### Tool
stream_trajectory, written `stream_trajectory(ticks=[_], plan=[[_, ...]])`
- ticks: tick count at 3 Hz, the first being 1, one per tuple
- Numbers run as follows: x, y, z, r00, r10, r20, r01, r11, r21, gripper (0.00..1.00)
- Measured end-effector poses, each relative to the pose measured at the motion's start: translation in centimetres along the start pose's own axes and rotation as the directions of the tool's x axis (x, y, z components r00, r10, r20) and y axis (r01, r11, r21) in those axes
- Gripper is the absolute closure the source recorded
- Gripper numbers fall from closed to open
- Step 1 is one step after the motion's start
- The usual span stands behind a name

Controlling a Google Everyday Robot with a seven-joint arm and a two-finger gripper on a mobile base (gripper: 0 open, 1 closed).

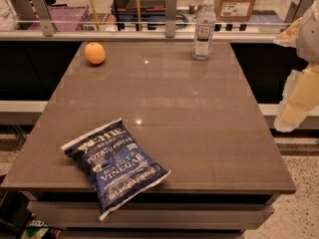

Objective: Move blue chip bag near orange

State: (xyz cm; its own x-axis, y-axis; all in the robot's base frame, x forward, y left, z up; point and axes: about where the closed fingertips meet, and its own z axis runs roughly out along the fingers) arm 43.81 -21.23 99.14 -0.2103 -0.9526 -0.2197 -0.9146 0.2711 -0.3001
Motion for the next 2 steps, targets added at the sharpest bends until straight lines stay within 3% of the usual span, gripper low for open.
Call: stream_trajectory(ticks=[1,2], plan=[[-0.02,-0.02,-0.17,1.0,0.004,0.004,-0.004,1.0,0.008,0.0],[-0.08,0.72,-0.47,0.997,0.029,0.077,-0.032,0.9985,0.044,0.0]])
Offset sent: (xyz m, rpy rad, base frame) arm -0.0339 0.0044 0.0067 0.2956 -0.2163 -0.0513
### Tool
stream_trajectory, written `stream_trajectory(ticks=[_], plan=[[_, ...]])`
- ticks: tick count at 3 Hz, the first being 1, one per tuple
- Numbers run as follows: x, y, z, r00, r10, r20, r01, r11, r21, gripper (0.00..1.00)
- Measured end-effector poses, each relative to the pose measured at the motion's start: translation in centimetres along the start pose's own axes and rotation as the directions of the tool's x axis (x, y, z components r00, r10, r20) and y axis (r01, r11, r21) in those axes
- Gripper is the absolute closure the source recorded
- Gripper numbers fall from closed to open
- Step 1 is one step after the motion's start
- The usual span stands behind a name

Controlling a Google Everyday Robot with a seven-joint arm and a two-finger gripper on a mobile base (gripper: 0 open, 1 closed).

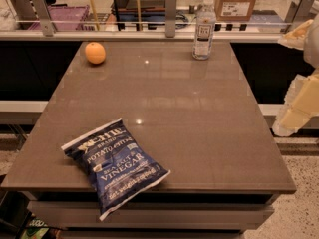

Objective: Move blue chip bag near orange

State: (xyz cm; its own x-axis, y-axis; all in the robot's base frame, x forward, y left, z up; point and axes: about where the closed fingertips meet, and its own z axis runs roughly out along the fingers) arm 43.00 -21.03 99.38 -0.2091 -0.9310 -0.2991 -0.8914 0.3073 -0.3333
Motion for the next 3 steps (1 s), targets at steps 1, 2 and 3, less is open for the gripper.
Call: stream_trajectory(ticks=[1,2,3], plan=[[1.3,1.7,1.0,0.99,0.03,0.135,-0.036,0.9984,0.045,0.0],[1.0,2.5,2.7,0.961,0.009,0.275,-0.031,0.9964,0.079,0.0],[-1.3,3.3,3.5,0.9,0.0,0.436,-0.021,0.9989,0.043,0.0]])
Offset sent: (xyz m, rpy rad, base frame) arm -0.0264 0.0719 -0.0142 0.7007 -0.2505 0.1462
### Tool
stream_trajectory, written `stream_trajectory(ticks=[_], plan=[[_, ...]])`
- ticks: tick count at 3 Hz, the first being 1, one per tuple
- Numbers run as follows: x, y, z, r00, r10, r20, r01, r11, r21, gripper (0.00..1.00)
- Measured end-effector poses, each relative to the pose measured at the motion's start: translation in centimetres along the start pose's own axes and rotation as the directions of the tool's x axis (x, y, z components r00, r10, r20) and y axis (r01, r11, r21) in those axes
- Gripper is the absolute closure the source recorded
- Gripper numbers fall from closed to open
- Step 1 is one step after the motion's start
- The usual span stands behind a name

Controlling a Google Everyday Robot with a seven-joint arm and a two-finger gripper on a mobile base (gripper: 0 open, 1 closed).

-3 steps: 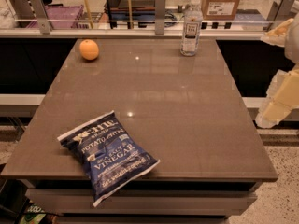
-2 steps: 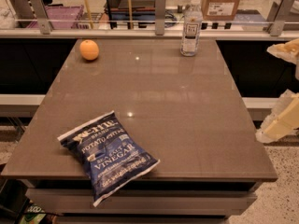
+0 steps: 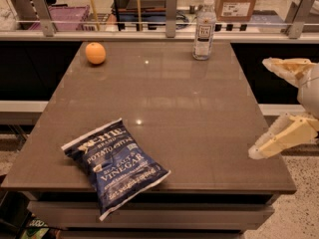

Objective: Move blue chip bag near orange

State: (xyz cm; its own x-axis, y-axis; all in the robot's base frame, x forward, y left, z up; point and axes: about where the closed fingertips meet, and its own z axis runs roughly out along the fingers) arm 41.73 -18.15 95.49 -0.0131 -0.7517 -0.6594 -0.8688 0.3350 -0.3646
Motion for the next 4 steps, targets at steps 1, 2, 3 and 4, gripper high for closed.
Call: stream_trajectory(ticks=[1,2,3,4], plan=[[-4.2,1.7,1.8,0.982,0.01,0.186,0.012,0.9931,-0.116,0.0],[-6.6,3.9,3.2,0.966,0.016,0.259,0.043,0.9742,-0.222,0.0],[-8.0,6.0,5.2,0.951,0.049,0.304,0.043,0.956,-0.29,0.0],[-8.2,7.2,7.5,0.959,0.085,0.27,0.0,0.9533,-0.302,0.0]])
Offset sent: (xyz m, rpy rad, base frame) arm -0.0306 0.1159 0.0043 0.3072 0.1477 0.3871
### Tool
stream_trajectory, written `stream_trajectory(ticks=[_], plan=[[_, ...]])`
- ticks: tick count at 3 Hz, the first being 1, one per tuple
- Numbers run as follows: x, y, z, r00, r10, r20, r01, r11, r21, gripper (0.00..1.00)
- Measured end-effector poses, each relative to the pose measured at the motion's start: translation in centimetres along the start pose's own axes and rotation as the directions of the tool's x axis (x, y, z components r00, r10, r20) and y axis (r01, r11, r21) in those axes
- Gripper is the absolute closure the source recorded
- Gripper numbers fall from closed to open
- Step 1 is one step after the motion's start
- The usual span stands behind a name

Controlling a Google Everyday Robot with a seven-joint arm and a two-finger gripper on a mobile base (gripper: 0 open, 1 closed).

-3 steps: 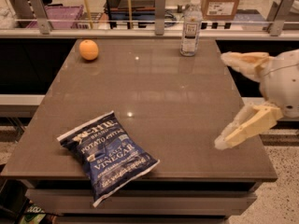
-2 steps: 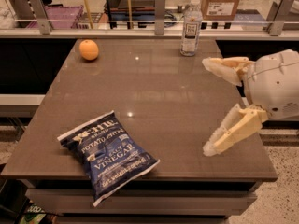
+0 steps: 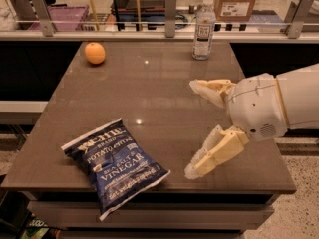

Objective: Move blue chip bag near orange

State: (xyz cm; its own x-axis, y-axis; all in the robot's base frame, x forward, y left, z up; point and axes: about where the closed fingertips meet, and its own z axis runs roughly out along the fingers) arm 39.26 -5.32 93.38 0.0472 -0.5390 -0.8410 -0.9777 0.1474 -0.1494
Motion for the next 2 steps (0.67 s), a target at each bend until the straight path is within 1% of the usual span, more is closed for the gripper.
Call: stream_trajectory(ticks=[1,2], plan=[[0.9,-0.2,2.3,0.997,0.053,-0.059,-0.051,0.9981,0.035,0.0],[1.4,0.0,4.0,0.996,0.077,-0.053,-0.074,0.9953,0.062,0.0]])
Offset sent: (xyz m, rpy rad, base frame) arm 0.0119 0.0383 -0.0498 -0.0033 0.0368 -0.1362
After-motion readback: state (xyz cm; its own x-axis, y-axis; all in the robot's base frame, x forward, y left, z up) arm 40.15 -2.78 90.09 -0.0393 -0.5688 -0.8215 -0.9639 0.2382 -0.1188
